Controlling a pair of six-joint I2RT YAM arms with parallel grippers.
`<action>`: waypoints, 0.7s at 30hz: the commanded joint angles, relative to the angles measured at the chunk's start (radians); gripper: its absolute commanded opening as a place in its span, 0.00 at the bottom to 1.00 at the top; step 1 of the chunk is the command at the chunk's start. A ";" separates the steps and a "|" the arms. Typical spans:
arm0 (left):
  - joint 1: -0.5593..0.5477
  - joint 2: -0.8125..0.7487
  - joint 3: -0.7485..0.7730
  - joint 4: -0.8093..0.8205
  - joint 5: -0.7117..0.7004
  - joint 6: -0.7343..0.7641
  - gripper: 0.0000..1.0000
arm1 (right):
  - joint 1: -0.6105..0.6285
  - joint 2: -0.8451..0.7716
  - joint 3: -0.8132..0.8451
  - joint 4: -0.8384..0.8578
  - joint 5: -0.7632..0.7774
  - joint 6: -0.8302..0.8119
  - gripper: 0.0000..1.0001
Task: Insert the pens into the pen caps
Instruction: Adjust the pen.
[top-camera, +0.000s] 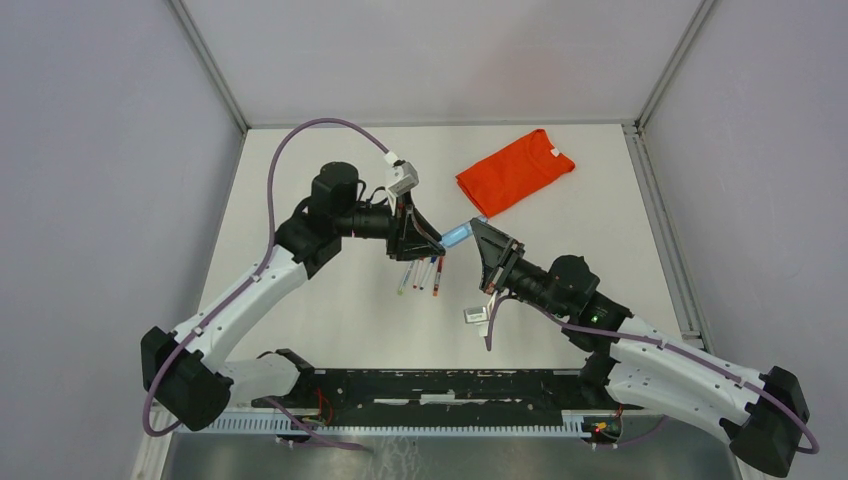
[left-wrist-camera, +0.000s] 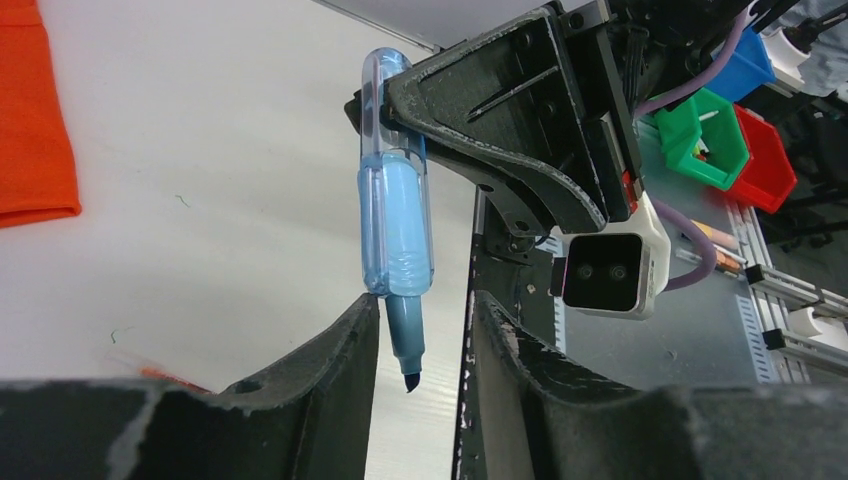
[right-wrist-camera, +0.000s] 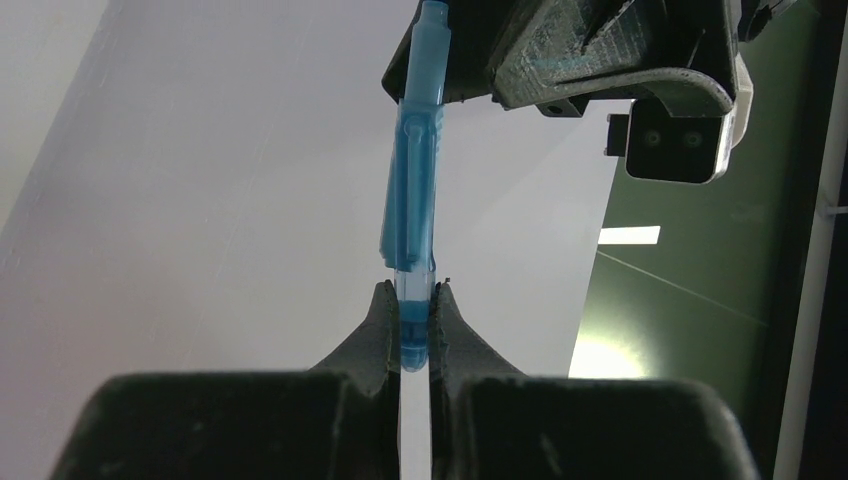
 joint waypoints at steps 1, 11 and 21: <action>-0.005 0.013 0.046 -0.022 0.037 0.058 0.42 | 0.005 -0.017 0.049 -0.021 -0.012 -0.045 0.00; -0.006 0.027 0.056 -0.067 0.070 0.087 0.14 | 0.006 -0.029 0.054 -0.036 0.016 -0.054 0.00; -0.006 0.016 0.063 -0.118 0.065 0.139 0.02 | 0.004 -0.041 0.070 -0.072 0.050 -0.047 0.00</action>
